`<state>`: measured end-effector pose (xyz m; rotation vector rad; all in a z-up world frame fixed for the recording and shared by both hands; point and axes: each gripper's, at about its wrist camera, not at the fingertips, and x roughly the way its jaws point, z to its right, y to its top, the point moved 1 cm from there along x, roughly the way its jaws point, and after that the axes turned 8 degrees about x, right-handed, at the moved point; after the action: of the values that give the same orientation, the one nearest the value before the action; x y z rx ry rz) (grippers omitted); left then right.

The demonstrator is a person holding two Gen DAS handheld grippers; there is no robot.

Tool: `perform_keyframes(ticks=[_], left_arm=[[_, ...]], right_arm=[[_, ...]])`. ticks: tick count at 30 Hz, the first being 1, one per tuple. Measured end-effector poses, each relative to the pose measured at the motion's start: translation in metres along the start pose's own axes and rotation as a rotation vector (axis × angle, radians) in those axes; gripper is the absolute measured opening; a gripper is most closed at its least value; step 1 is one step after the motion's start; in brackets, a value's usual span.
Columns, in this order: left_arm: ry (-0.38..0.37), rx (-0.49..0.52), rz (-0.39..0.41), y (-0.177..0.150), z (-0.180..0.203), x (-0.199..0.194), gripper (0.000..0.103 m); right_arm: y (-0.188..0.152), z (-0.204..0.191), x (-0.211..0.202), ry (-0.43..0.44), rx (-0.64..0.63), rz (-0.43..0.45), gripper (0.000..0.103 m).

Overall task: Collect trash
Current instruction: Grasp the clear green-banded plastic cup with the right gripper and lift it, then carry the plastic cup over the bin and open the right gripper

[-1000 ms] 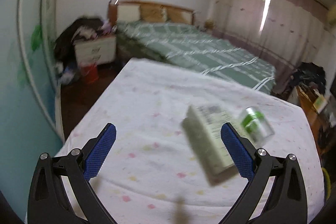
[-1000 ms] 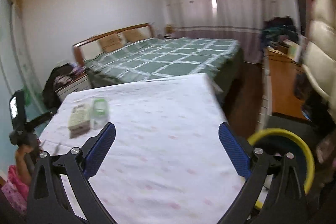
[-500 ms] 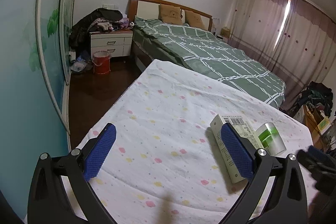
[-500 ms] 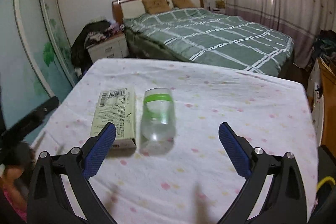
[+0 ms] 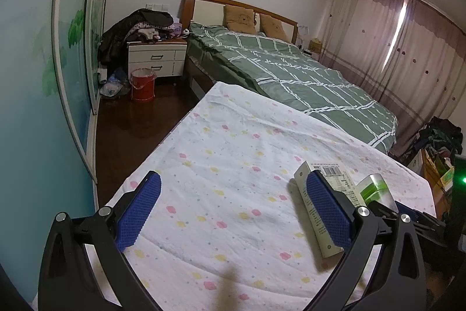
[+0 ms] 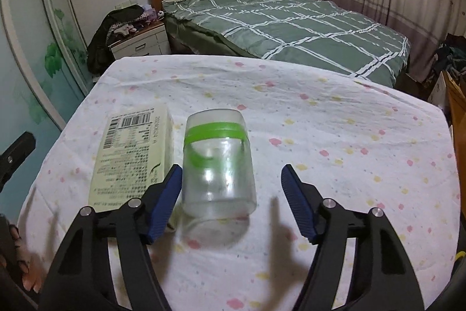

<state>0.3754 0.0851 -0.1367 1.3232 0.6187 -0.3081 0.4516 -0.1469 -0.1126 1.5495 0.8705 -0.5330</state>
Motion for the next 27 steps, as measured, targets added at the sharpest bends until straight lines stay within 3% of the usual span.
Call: perform_keyframes(ticks=[2,3,4,9,18,27], left_arm=[[-0.002,0.002,-0.003,0.000,0.001,0.001,0.098],[-0.002,0.005,-0.004,-0.001,0.001,0.002,0.098],[-0.001,0.007,-0.004,-0.001,0.002,0.002,0.098],[-0.001,0.019,-0.009,-0.002,0.006,0.004,0.098],[0.003,0.047,-0.010,-0.004,0.013,0.004,0.098],[0.006,0.079,-0.003,-0.005,0.020,0.000,0.098]], right_arm=[[0.002,0.001,0.006,0.010,0.002,-0.016,0.060],[0.002,0.002,0.008,0.026,0.000,-0.021,0.049],[0.002,0.001,0.008,0.028,-0.003,-0.026,0.048],[0.000,0.007,-0.001,0.010,0.011,-0.010,0.048],[-0.019,0.041,-0.060,-0.004,0.042,0.044,0.048],[-0.062,0.133,-0.138,-0.105,0.184,0.109,0.048]])
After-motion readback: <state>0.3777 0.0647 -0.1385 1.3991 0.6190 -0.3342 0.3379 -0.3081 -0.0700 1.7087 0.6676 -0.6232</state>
